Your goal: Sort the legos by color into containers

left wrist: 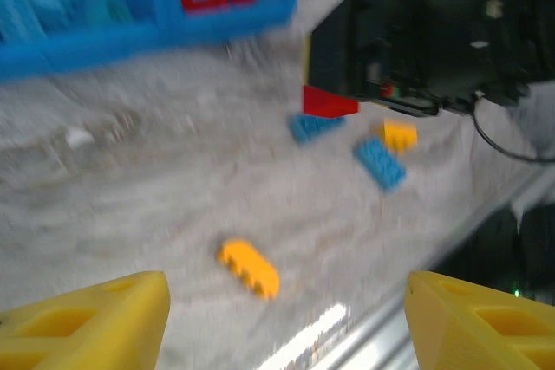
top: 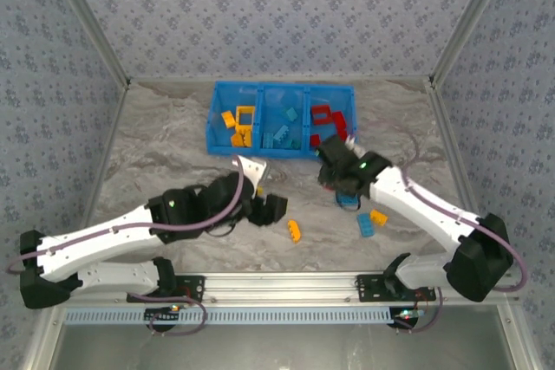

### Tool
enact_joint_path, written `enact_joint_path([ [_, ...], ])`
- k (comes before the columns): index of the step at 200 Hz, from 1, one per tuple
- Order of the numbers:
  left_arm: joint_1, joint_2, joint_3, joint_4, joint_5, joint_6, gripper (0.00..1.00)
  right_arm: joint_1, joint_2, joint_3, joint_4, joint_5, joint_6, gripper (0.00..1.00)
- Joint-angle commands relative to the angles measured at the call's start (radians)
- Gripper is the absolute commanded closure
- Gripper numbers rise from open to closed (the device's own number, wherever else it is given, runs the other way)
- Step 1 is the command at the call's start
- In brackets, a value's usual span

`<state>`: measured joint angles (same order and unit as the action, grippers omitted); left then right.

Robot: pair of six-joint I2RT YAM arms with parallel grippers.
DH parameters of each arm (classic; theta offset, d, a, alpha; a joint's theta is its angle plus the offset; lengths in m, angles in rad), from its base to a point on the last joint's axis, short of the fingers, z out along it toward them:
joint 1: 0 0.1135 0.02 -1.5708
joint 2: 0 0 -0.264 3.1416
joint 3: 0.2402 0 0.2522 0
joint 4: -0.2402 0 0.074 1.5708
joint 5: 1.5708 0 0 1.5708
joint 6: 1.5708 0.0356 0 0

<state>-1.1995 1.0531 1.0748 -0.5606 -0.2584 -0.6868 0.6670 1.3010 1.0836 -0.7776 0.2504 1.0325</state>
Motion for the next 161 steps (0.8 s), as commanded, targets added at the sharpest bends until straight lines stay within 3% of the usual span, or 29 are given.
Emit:
enact_joint_path([
  [1,0.093,0.031,0.068,0.045,0.060,-0.006,0.28,-0.124,0.063,0.097,-0.021,0.031,-0.315,0.75],
  [23,0.163,0.094,0.132,0.066,0.087,-0.010,0.28,-0.211,0.202,0.243,0.018,-0.002,-0.453,0.75],
  [55,0.192,0.190,0.207,0.067,0.072,-0.027,0.29,-0.264,0.442,0.421,0.016,-0.049,-0.558,0.74],
  [124,0.193,0.297,0.194,0.129,0.142,-0.054,0.29,-0.316,0.773,0.641,0.043,-0.108,-0.622,0.73],
  [161,0.189,0.318,0.163,0.139,0.175,-0.060,0.29,-0.321,0.858,0.696,0.026,-0.121,-0.625,0.69],
])
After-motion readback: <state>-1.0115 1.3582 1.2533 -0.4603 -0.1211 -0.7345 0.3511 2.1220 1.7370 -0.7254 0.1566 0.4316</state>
